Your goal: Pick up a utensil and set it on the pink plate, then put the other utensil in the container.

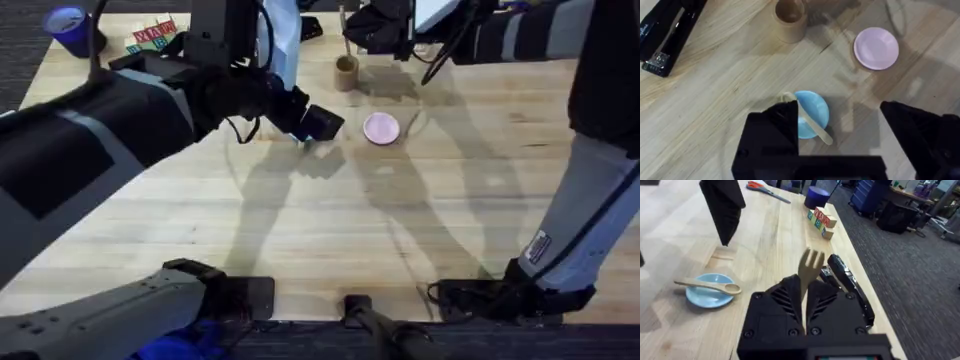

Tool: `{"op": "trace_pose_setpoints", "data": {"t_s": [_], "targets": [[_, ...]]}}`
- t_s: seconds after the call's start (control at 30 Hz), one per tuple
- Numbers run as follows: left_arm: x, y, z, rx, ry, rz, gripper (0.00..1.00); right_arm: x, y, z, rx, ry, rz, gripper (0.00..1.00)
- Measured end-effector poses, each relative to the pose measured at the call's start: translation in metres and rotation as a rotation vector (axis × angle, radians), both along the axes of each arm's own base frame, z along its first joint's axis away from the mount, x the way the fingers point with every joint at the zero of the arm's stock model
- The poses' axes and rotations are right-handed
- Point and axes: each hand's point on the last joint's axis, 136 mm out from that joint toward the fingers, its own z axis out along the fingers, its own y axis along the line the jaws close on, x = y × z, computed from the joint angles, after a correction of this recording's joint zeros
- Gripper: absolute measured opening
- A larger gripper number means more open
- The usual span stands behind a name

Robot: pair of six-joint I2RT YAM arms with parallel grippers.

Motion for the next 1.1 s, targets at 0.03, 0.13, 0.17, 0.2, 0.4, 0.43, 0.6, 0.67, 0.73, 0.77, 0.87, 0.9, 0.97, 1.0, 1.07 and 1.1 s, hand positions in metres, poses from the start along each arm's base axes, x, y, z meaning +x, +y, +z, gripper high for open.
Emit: {"op": "trace_pose_setpoints", "data": {"t_s": [0.03,0.13,0.17,0.2,0.4,0.43,0.6,0.67,0.73,0.77,0.87,0.9,0.97,1.0,1.07,1.1], "targets": [[0.000,0.000,0.000,0.000,0.000,0.000,0.993,0.001,0.000,-0.002,0.000,0.006,0.000,0.032],[0.000,0.000,0.000,0.000,0.000,0.000,0.993,0.004,0.000,-0.009,0.000,0.023,-0.002,0.032],[0.000,0.000,0.000,0.000,0.000,0.000,0.993,0.004,0.000,-0.011,-0.001,0.028,-0.004,0.032],[0.000,0.000,0.000,0.000,0.000,0.000,0.993,0.004,0.000,-0.012,-0.001,0.031,-0.004,0.031],[0.000,0.000,0.000,0.000,0.000,0.000,0.993,0.007,0.000,-0.012,-0.004,0.030,-0.016,0.031],[0.000,0.000,0.000,0.000,0.000,0.000,0.992,0.007,0.000,-0.012,-0.004,0.031,-0.016,0.031],[0.000,0.000,0.000,0.000,0.000,0.000,0.993,0.008,0.001,-0.015,-0.006,0.041,-0.022,0.031],[0.000,0.000,0.000,0.000,0.000,0.000,0.993,0.008,0.001,-0.017,-0.006,0.043,-0.021,0.032],[0.000,0.000,0.000,0.000,0.000,0.000,0.993,0.008,0.001,-0.018,-0.006,0.044,-0.021,0.032],[0.000,0.000,0.000,0.000,0.000,0.000,0.993,0.009,0.001,-0.020,-0.007,0.047,-0.021,0.032],[0.000,0.000,0.000,0.000,0.000,0.000,0.993,0.009,0.001,-0.029,-0.008,0.071,-0.022,0.031],[0.000,0.000,0.000,0.000,0.000,0.000,0.993,0.010,0.001,-0.033,-0.009,0.082,-0.022,0.031],[0.000,0.000,0.000,0.000,0.000,0.000,0.993,0.010,0.001,-0.038,-0.009,0.099,-0.023,0.033],[0.000,0.000,0.000,0.000,0.000,0.000,0.993,0.010,0.001,-0.041,-0.010,0.105,-0.023,0.033],[0.000,0.000,0.000,0.000,0.000,0.000,0.993,0.010,0.001,-0.043,-0.010,0.111,-0.023,0.033],[0.000,0.000,0.000,0.000,0.000,0.000,0.993,0.010,0.001,-0.043,-0.010,0.111,-0.023,0.033]]}}
